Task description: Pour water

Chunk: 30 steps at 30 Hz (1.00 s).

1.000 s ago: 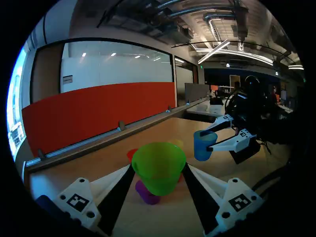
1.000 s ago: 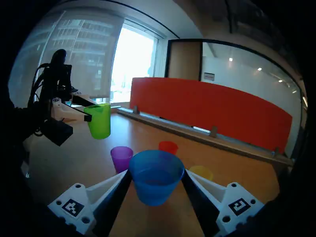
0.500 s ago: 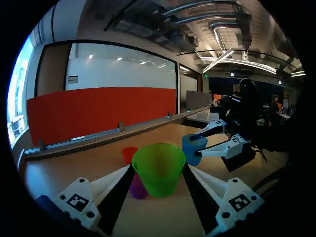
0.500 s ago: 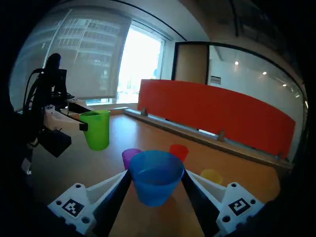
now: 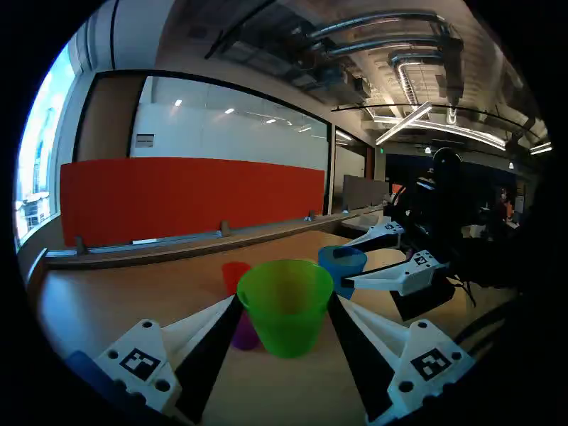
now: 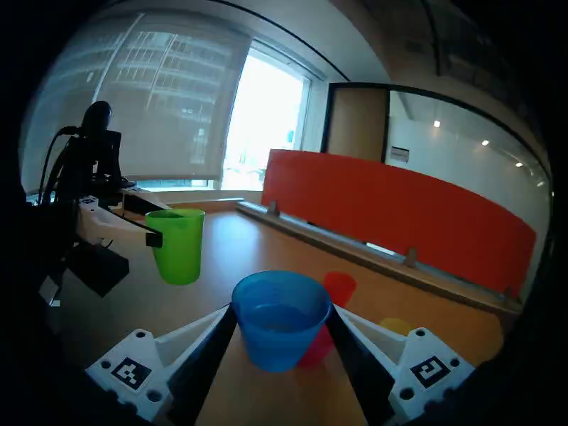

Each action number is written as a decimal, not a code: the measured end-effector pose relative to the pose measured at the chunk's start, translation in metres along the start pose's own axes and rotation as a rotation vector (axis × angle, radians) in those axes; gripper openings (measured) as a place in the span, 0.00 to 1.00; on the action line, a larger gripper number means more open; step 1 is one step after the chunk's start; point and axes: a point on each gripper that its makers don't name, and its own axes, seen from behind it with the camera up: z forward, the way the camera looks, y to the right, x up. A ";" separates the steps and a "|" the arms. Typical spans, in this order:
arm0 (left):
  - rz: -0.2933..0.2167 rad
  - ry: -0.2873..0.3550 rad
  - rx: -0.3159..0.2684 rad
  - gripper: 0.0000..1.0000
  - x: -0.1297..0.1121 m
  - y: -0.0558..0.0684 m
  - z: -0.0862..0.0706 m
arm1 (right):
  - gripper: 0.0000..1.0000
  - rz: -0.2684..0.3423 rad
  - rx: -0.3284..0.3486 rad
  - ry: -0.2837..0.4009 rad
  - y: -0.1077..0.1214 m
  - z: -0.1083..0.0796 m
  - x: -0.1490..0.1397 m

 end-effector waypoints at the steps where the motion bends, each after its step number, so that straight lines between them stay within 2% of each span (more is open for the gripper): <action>1: 0.006 -0.001 0.002 0.86 -0.001 0.001 -0.002 | 0.91 -0.003 0.003 0.001 -0.001 0.001 0.001; 12: 0.115 -0.062 0.004 0.86 -0.024 0.015 -0.015 | 0.91 -0.062 0.046 0.016 -0.021 0.011 0.010; 15: 0.130 -0.074 0.001 0.86 -0.029 0.019 -0.016 | 0.91 -0.084 0.057 0.019 -0.026 0.013 0.012; 30: 0.111 -0.089 0.023 0.86 -0.041 0.018 -0.023 | 0.91 -0.212 0.108 0.043 -0.044 0.020 0.034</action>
